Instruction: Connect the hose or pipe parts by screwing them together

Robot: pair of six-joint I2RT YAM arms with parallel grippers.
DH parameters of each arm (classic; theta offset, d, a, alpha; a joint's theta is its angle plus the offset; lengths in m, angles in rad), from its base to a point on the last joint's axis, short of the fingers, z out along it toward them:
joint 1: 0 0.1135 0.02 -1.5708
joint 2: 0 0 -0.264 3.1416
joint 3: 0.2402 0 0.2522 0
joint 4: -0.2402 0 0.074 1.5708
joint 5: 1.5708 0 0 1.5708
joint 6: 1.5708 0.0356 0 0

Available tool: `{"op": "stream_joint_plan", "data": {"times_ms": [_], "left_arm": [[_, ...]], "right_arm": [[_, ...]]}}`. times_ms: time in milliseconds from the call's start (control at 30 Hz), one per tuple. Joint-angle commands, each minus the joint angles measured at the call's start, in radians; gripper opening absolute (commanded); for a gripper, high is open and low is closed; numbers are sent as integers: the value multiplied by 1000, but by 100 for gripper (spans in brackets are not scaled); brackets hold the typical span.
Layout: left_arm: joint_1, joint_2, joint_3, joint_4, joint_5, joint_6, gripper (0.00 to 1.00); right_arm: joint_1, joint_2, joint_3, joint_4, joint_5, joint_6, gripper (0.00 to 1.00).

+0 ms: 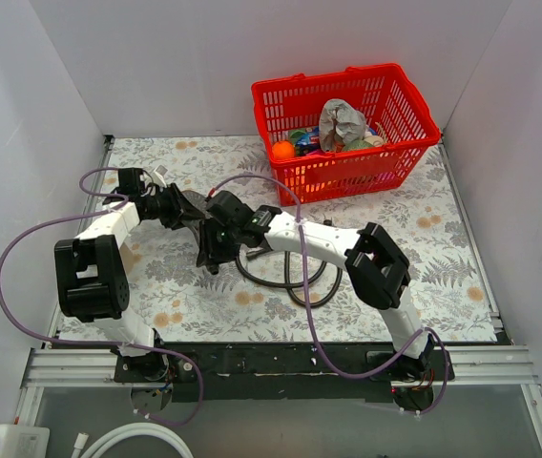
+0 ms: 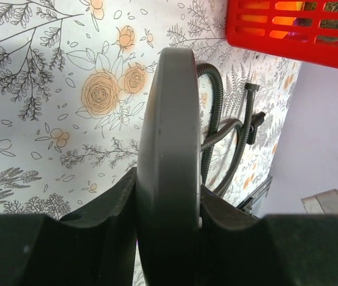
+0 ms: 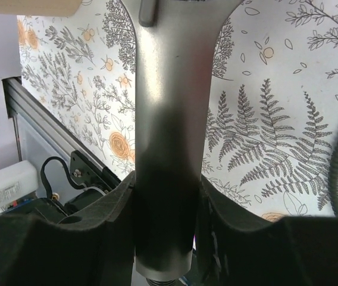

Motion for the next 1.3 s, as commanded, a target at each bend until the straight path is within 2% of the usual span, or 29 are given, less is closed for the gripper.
{"op": "stream_joint_plan", "data": {"times_ms": [0, 67, 133, 167, 300, 367, 400, 433, 467, 500, 533, 633, 767, 1000, 1267], "left_arm": [[-12, -39, -2, 13, 78, -14, 7], [12, -40, 2, 31, 111, -20, 4], [43, -22, 16, 36, 152, -19, 1], [55, -14, 22, 47, 172, -23, 0], [112, 18, 45, 122, 269, -57, 0], [133, 9, 35, 209, 307, -69, 0], [136, 9, 30, 237, 334, -75, 0], [143, 9, 4, 322, 362, -94, 0], [146, 9, -13, 376, 415, -174, 0], [149, 12, -31, 443, 440, -224, 0], [153, 15, -56, 585, 463, -274, 0], [158, 27, -125, 769, 519, -440, 0], [164, 63, -139, 808, 552, -482, 0], [175, 84, -131, 823, 543, -497, 0], [181, 53, -163, 809, 533, -481, 0]], "right_arm": [[16, -36, 66, 128, -111, -143, 59], [16, -85, 21, 65, -40, -295, 68], [9, -184, -80, 29, 72, -414, 70], [7, -215, -115, 25, 109, -527, 71], [1, -387, -293, 20, 298, -776, 65], [-13, -436, -351, 78, 321, -889, 65], [-13, -467, -377, 89, 341, -1005, 65], [-16, -476, -416, 103, 346, -1064, 65], [-18, -479, -431, 113, 349, -1115, 64], [-21, -470, -434, 106, 337, -1213, 64], [-34, -462, -450, 104, 321, -1247, 63], [-79, -432, -465, 97, 235, -1365, 61], [-110, -400, -474, 106, 163, -1457, 60], [-179, -318, -456, 146, -62, -1545, 61], [-197, -171, -390, 135, -150, -1625, 62]]}}
